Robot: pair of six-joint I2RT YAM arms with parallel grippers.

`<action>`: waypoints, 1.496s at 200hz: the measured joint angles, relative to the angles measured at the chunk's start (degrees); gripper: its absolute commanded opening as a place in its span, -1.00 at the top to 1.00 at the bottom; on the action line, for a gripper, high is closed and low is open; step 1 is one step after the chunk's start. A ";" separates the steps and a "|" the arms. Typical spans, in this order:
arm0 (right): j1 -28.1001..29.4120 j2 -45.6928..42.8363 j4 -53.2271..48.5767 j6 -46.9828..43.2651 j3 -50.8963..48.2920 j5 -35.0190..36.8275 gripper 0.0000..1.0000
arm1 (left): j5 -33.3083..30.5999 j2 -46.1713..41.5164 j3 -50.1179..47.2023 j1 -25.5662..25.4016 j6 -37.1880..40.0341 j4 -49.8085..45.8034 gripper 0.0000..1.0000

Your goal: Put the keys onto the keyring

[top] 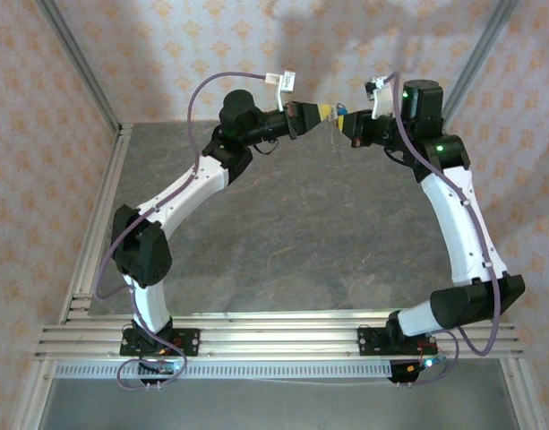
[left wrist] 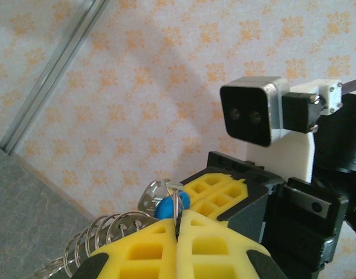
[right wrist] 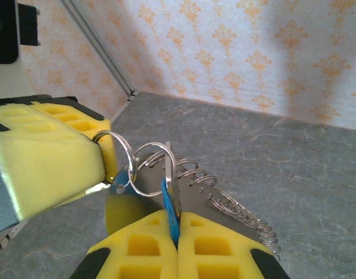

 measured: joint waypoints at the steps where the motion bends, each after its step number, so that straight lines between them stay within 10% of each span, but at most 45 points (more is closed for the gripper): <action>1: 0.00 -0.11 0.02 0.02 -0.04 -0.02 1.00 | 0.00 0.00 0.00 -0.02 0.00 0.00 1.00; 270: 1.73 1.46 -5.14 -1.51 4.55 4.55 1.00 | -0.33 0.00 0.13 -0.26 1.44 -1.33 1.00; 299: 1.62 1.88 -6.64 -1.16 5.49 4.81 1.00 | -0.61 0.00 0.13 -0.26 1.51 -1.88 0.36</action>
